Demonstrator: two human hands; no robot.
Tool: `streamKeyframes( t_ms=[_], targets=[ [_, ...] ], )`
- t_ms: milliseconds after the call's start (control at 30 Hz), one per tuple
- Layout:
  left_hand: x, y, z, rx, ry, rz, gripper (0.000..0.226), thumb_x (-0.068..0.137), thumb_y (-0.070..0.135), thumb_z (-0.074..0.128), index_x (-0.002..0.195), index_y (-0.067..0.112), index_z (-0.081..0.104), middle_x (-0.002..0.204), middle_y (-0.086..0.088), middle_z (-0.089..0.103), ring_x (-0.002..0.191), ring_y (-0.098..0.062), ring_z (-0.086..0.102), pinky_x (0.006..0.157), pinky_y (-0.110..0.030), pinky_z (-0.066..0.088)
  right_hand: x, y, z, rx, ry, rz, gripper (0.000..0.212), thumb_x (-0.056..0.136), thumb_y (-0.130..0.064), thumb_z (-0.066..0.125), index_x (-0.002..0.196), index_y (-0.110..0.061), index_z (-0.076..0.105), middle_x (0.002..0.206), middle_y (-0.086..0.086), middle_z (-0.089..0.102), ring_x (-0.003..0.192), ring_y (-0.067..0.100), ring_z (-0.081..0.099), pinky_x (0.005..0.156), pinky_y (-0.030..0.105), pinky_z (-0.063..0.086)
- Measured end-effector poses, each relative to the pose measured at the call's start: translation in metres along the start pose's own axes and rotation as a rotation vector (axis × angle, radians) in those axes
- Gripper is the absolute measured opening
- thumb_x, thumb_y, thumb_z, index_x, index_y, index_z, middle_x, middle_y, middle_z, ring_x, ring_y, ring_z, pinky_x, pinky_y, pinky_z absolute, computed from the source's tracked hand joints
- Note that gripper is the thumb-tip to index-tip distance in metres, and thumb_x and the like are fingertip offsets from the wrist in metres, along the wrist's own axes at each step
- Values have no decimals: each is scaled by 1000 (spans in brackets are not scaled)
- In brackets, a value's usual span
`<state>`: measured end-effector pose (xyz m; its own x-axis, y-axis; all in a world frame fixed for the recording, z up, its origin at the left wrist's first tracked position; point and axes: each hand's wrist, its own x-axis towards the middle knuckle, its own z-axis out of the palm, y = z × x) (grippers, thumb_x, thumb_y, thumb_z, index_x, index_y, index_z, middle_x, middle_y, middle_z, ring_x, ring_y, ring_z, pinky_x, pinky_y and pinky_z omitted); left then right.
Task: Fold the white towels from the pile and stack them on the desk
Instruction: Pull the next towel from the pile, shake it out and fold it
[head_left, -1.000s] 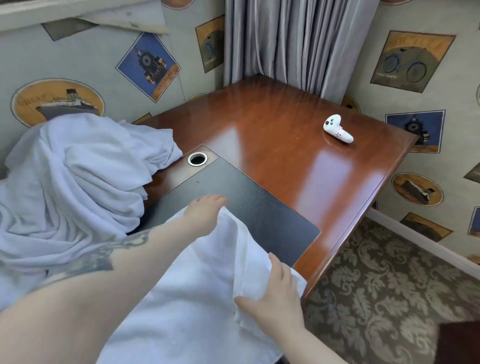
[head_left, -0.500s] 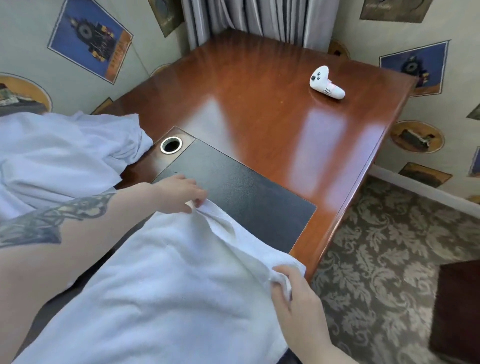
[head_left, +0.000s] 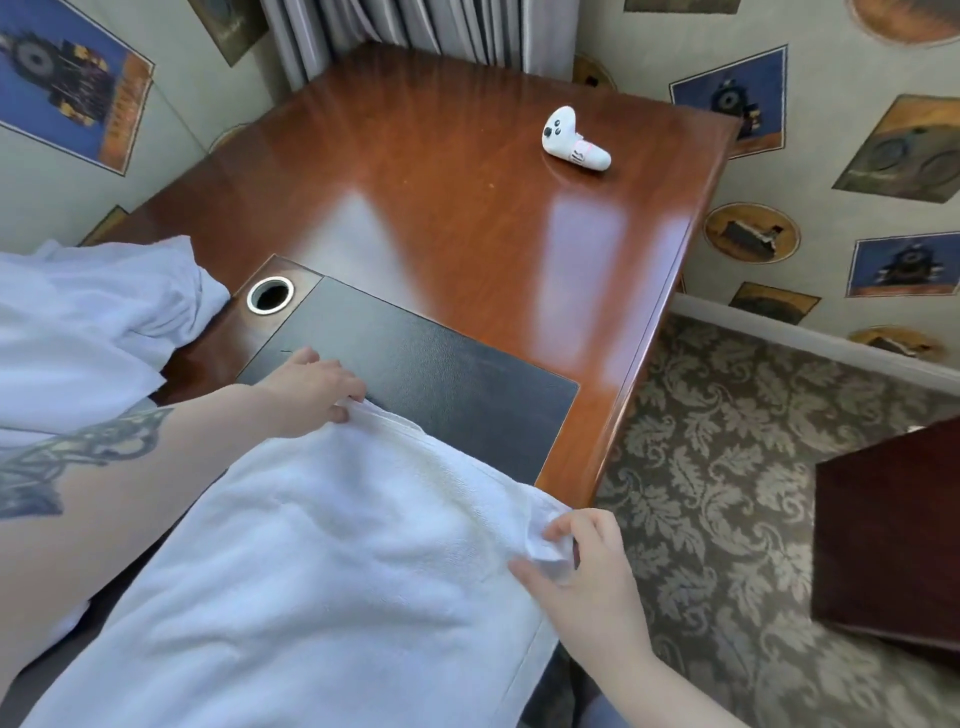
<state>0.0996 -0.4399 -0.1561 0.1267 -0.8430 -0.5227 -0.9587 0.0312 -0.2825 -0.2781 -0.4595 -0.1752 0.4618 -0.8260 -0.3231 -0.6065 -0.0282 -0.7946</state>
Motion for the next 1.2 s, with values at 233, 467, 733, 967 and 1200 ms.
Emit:
streamKeyframes(
  t_ms=[233,467,733,967,1200],
  targets=[
    [-4,-3,1,-61,20,-10,21,100,40,44,119,33,49,116,20,54,119,-5,42,97,-27,20,10,12,-14,312,58,259,52,87,-28,70,52,-10,36,55,-1,33,57,14,34,63,33,42],
    [-19,-27,-13,-95,72,31,17,102,38,39,117,40,46,114,7,43,121,-13,28,111,-33,3,10,5,-12,397,112,269,19,75,-16,81,86,-23,67,73,-2,71,66,15,67,67,34,57],
    [-24,-53,-12,-59,-24,15,21,91,60,50,101,43,51,96,17,45,105,-9,29,106,-29,13,40,-3,-7,-46,5,-81,16,93,-13,56,87,-27,57,95,-19,56,79,2,54,70,24,46],
    [-23,-55,-23,-19,-167,-3,46,82,56,66,124,51,48,103,17,36,107,-18,30,103,-23,26,53,4,-27,-88,-347,-200,15,86,-25,65,86,-33,52,71,-21,52,65,6,46,64,23,41],
    [-39,-57,-44,330,-126,93,41,91,64,45,127,44,47,110,18,49,115,-7,40,104,-20,19,51,-11,-32,-557,-482,-395,13,94,-28,46,93,-29,33,79,-9,48,72,17,46,61,31,36]
  ],
)
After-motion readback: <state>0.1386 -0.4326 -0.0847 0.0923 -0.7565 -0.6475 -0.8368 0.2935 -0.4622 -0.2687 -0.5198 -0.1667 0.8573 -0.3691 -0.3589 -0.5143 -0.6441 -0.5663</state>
